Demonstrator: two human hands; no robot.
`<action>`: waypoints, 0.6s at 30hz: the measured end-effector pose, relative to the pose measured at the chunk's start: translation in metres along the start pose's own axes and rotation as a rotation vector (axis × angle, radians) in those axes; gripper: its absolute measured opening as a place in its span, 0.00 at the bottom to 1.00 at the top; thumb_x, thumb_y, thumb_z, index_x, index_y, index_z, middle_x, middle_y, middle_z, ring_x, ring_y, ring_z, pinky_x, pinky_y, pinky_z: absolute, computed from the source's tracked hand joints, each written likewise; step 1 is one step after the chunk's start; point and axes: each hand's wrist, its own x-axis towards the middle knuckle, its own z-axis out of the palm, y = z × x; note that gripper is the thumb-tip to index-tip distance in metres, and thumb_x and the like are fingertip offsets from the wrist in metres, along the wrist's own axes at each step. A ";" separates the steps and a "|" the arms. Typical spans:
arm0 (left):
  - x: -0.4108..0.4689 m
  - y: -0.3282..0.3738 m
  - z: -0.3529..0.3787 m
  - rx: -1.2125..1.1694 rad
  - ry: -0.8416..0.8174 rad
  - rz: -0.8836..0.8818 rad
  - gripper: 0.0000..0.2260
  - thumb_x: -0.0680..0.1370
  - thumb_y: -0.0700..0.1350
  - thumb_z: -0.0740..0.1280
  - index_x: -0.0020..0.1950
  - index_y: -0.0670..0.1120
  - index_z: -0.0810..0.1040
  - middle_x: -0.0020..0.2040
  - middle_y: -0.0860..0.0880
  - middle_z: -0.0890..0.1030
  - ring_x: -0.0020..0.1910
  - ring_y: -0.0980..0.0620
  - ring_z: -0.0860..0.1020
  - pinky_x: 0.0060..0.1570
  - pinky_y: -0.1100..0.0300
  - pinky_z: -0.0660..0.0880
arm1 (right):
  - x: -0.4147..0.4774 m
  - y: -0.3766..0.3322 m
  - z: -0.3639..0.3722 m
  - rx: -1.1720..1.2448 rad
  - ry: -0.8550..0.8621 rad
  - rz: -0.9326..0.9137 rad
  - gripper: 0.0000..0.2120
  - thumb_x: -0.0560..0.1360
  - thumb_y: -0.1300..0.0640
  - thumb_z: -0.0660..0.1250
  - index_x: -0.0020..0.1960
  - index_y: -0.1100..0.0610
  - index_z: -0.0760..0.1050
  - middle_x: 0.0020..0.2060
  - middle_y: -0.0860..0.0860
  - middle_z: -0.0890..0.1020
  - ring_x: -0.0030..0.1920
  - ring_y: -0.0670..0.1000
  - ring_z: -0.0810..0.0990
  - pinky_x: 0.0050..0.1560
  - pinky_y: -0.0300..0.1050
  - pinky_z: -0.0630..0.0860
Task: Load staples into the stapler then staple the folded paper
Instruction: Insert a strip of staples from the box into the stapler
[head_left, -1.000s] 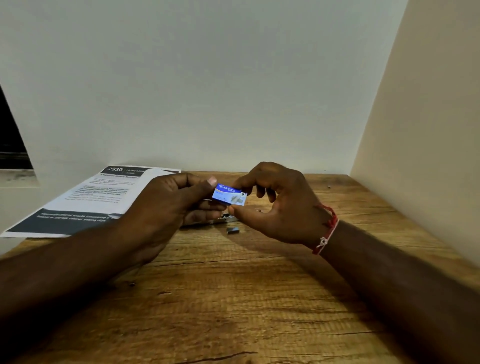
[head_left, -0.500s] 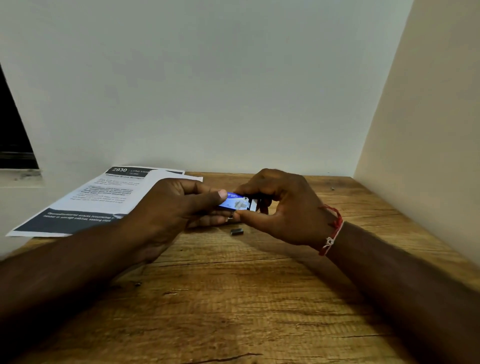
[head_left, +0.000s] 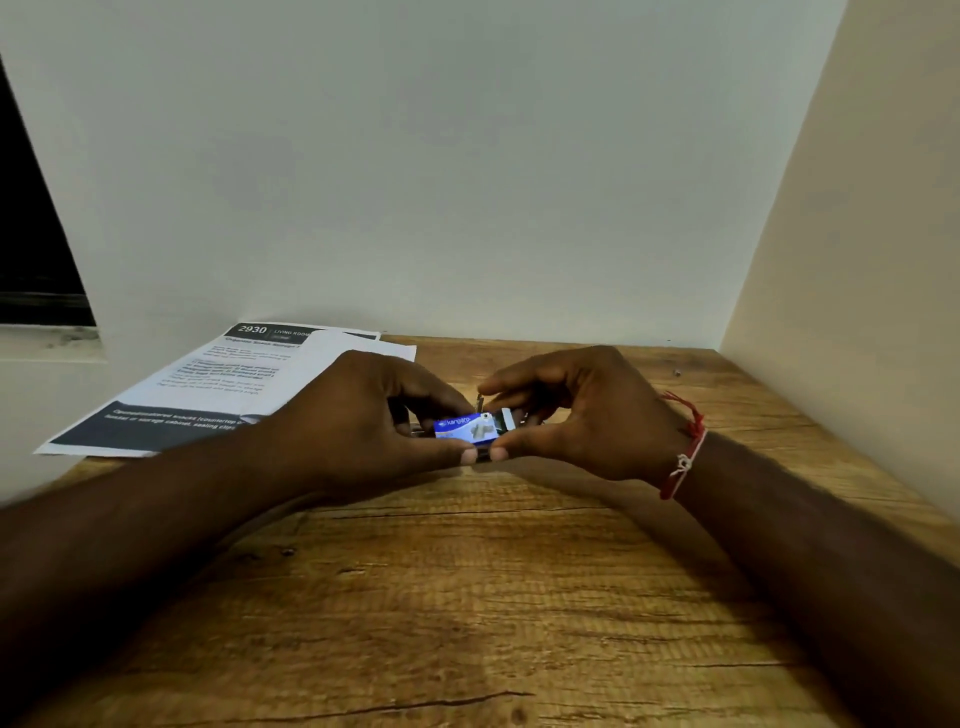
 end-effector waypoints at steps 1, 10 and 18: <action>0.000 0.001 -0.001 0.016 -0.019 0.008 0.13 0.71 0.55 0.87 0.54 0.63 0.92 0.48 0.65 0.90 0.49 0.61 0.88 0.50 0.55 0.86 | 0.000 -0.001 -0.001 -0.017 -0.016 0.007 0.28 0.64 0.54 0.90 0.63 0.51 0.88 0.50 0.45 0.92 0.50 0.41 0.90 0.54 0.41 0.87; -0.002 0.002 -0.015 0.042 -0.240 -0.010 0.10 0.71 0.54 0.87 0.49 0.58 0.93 0.43 0.61 0.90 0.44 0.58 0.88 0.44 0.64 0.83 | -0.003 -0.007 -0.006 -0.058 -0.202 0.071 0.16 0.65 0.49 0.89 0.51 0.48 0.90 0.41 0.46 0.89 0.41 0.46 0.86 0.40 0.37 0.79; -0.002 -0.004 -0.011 0.069 -0.314 0.040 0.12 0.71 0.61 0.86 0.51 0.61 0.91 0.44 0.60 0.88 0.42 0.54 0.84 0.48 0.43 0.85 | -0.004 -0.008 -0.006 -0.053 -0.322 0.088 0.08 0.74 0.42 0.82 0.49 0.45 0.91 0.44 0.49 0.90 0.43 0.54 0.87 0.43 0.62 0.84</action>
